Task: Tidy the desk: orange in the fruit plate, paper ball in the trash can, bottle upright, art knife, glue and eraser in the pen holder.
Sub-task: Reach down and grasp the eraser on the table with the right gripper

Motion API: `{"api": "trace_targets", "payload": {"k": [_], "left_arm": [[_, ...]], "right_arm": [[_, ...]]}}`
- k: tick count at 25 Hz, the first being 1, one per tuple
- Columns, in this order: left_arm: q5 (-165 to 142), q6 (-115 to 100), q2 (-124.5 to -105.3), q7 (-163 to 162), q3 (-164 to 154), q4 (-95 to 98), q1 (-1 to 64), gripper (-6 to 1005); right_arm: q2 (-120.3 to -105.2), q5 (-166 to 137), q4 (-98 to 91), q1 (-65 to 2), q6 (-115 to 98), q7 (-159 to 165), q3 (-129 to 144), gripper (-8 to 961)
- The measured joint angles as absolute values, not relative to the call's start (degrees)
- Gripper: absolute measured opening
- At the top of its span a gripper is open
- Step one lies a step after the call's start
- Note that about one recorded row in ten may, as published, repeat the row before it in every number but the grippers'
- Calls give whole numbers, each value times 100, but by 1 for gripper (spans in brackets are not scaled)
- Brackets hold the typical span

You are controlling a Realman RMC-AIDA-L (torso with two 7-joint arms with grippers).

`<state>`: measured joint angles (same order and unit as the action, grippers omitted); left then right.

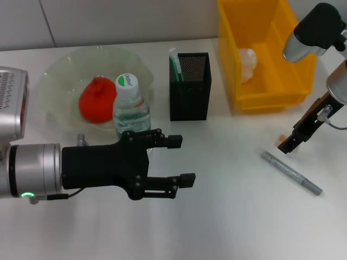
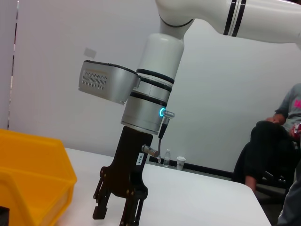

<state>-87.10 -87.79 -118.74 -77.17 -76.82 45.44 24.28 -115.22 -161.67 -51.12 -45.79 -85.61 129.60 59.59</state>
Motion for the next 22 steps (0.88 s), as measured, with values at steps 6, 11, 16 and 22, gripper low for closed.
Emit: {"api": "trace_targets", "payload": {"k": [6, 11, 16, 22], "left_arm": [[-8710, -8780, -11874, -7688, -7682, 4544, 2426, 802], [-8710, -8783, -11874, -7668, -7685, 4544, 2417, 802], [-8710, -8789, -11874, -7666, -7689, 4544, 2398, 802], [-8710, -8790, -11874, -7660, -7691, 4544, 2384, 802]], "right_arm": [[-11551, -16260, -5109, -4560, -8554, 12975, 5959, 710], [-11644, -16429, -5106, -4546, -8452, 13016, 5959, 685], [-11673, -16444, -5106, -4544, -8413, 13022, 5959, 660], [-11697, -16445, -5106, -4556, -8381, 13030, 5959, 629]]}}
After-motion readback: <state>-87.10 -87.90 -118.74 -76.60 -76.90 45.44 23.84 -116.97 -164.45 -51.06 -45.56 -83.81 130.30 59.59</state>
